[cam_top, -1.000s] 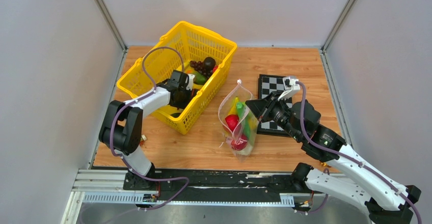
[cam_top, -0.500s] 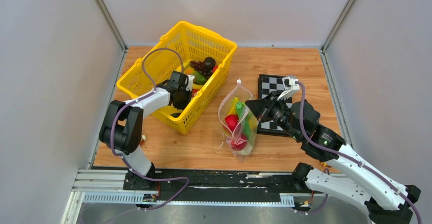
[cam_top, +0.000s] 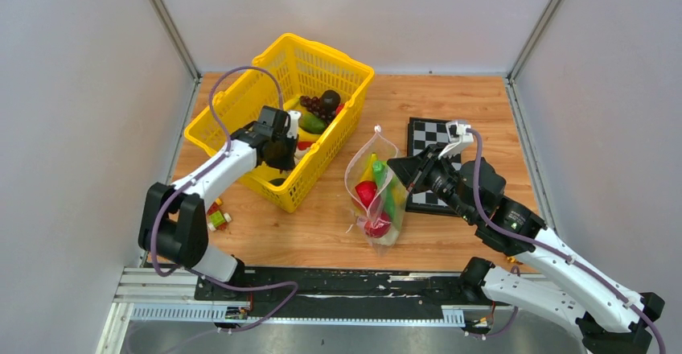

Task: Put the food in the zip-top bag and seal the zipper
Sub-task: Pick up the fake vegetable from the bin, then place the fake vegetable in the zipper food storage bag.

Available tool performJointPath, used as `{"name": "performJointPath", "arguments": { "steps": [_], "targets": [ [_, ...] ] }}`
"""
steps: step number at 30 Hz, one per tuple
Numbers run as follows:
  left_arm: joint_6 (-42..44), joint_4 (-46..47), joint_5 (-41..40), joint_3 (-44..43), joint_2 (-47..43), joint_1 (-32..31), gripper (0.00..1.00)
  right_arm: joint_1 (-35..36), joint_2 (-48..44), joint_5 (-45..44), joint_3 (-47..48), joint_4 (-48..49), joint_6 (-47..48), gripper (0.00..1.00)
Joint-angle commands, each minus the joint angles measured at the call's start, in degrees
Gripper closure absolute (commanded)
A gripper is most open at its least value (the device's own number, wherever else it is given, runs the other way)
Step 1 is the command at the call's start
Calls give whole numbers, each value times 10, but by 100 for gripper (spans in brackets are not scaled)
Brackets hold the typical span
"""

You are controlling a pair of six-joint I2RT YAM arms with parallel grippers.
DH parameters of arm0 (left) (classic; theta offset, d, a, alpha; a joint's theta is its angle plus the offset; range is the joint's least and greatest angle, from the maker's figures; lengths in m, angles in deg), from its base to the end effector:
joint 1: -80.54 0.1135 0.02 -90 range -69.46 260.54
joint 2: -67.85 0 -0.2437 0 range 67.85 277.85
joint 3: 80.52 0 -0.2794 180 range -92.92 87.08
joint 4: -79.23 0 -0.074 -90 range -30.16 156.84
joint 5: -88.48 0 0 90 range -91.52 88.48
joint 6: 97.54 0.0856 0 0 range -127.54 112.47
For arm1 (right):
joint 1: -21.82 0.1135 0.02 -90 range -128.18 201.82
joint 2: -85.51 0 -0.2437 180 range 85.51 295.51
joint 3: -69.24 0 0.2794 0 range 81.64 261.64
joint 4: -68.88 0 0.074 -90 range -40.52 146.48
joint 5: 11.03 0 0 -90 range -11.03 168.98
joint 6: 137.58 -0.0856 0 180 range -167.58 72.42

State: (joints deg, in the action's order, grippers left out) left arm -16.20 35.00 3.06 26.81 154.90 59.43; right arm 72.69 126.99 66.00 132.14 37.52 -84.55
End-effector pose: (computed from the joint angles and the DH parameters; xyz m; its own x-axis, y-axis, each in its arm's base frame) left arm 0.3344 -0.1364 0.1515 -0.8472 0.1662 -0.5047 0.2734 0.9508 -0.1458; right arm 0.1743 0.1838 0.3498 -0.4577 0.3660 -0.8103 -0.4270 0.7089 0.5614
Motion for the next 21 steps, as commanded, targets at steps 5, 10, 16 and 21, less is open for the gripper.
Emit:
{"name": "performJointPath", "arguments": {
  "steps": [5,10,16,21],
  "targets": [
    [-21,-35,-54,-51,-147,-3,100,1,-3,-1,-1,29,2,100],
    [-36,-47,-44,-89,-219,-3,100,1,-3,-1,-1,29,3,100],
    [-71,-1,84,-101,-283,-3,100,1,0,0,-3,33,3,100],
    [-137,110,237,-80,-318,-19,100,1,5,3,-3,39,-2,100]
  ]
}}
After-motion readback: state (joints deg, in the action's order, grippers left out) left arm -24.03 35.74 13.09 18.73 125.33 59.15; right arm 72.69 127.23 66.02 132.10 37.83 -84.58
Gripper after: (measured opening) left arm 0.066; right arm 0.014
